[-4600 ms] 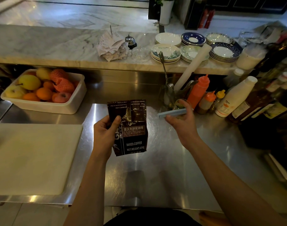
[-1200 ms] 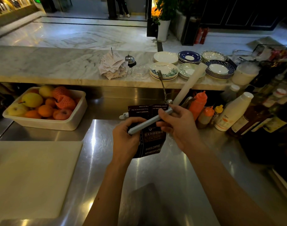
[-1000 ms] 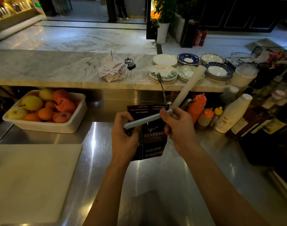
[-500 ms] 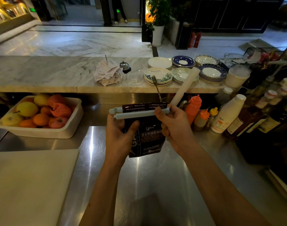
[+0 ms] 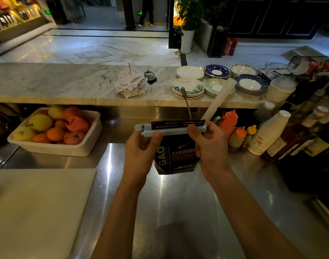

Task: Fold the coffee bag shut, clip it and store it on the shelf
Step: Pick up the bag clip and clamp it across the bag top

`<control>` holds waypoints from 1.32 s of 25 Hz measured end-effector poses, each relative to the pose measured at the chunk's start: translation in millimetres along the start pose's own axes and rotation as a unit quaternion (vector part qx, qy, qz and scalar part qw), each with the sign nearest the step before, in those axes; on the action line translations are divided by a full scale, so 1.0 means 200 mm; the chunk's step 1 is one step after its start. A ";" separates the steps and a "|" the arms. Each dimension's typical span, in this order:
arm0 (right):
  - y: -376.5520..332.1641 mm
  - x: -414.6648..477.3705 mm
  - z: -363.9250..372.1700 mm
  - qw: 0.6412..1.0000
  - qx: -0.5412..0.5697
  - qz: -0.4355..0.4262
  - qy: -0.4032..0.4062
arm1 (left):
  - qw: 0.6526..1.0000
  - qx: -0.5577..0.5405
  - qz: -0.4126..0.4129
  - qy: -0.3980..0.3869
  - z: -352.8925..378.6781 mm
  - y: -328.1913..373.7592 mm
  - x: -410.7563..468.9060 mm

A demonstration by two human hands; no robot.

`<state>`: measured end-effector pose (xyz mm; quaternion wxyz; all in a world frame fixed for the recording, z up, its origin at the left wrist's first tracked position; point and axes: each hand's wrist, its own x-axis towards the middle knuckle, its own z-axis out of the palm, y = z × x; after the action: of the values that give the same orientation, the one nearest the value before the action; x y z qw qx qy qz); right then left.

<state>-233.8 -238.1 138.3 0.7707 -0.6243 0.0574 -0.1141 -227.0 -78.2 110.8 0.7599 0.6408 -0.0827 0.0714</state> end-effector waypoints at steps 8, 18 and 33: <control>-0.03 -0.04 0.05 0.999 0.030 0.036 -0.017 | 0.992 -0.060 0.091 0.064 -0.02 -0.02 0.00; 0.01 -0.09 0.20 0.997 0.004 0.070 -0.040 | 0.966 -0.040 0.153 0.203 -0.07 -0.01 -0.03; 0.07 -0.21 0.50 0.997 -0.014 -0.003 -0.070 | 0.968 -0.070 0.119 0.211 -0.38 0.08 -0.07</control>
<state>-249.5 -129.1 143.5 0.7634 -0.6420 0.0032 -0.0715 -241.3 -0.2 109.6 0.7889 0.5424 -0.0002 0.2889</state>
